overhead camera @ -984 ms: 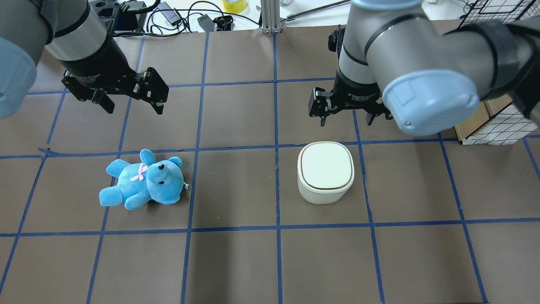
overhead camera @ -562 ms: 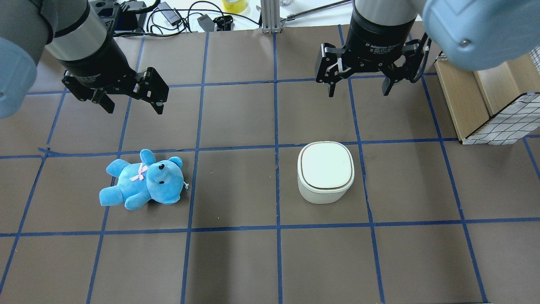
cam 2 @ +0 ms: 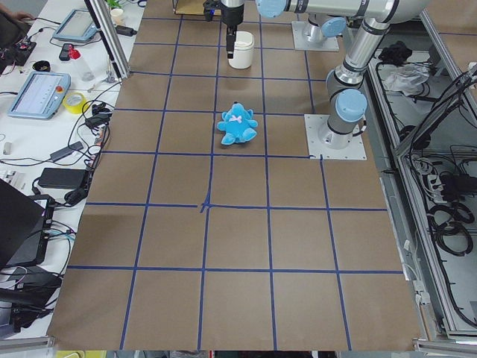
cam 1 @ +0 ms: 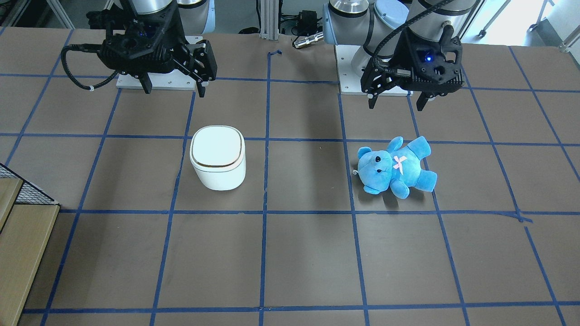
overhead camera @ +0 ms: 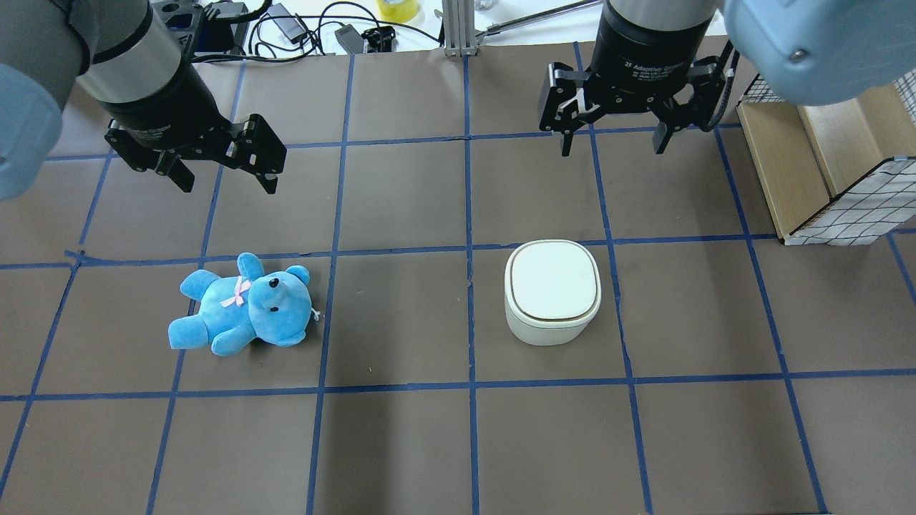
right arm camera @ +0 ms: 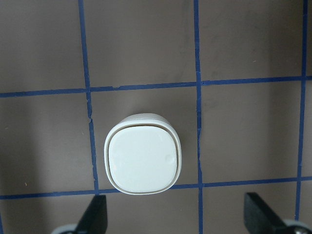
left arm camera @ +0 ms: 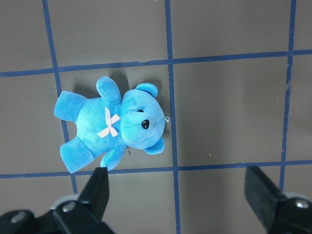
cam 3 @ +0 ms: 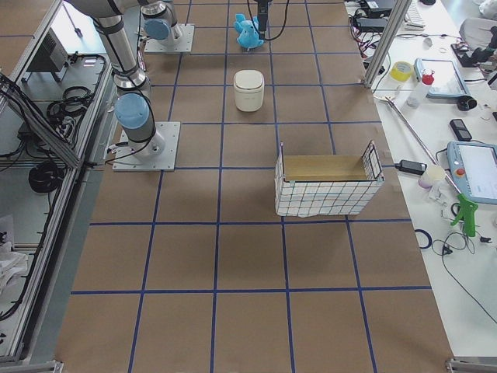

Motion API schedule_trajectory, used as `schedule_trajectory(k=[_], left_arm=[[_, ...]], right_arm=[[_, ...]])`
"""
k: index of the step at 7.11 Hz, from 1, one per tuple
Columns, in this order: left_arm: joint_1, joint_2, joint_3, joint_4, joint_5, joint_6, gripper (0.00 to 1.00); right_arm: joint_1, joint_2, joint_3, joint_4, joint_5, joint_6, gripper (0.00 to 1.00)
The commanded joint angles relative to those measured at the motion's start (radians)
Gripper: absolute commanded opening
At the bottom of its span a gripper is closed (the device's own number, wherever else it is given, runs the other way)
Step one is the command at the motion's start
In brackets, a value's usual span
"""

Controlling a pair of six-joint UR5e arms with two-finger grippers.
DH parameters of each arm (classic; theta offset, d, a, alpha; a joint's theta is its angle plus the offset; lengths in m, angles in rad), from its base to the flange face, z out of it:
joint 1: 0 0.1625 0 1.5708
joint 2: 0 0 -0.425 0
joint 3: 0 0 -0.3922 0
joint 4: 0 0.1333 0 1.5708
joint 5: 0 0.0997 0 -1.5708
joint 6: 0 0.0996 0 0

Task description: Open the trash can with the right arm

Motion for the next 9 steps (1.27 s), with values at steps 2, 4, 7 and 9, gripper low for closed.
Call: schedule_trajectory(k=[2,4,7,9], left_arm=[[0.000,0.000,0.000,0.000,0.000,0.000,1.00],[0.000,0.000,0.000,0.000,0.000,0.000,1.00],[0.000,0.000,0.000,0.000,0.000,0.000,1.00],[0.000,0.000,0.000,0.000,0.000,0.000,1.00]], right_arm=[[-0.083,-0.001,-0.003,0.000,0.006,-0.117,1.00],[-0.083,-0.001,-0.002,0.000,0.009,-0.121,1.00],[-0.083,-0.001,0.000,0.000,0.012,-0.113,1.00],[-0.083,-0.003,-0.001,0.000,0.012,-0.110,1.00]])
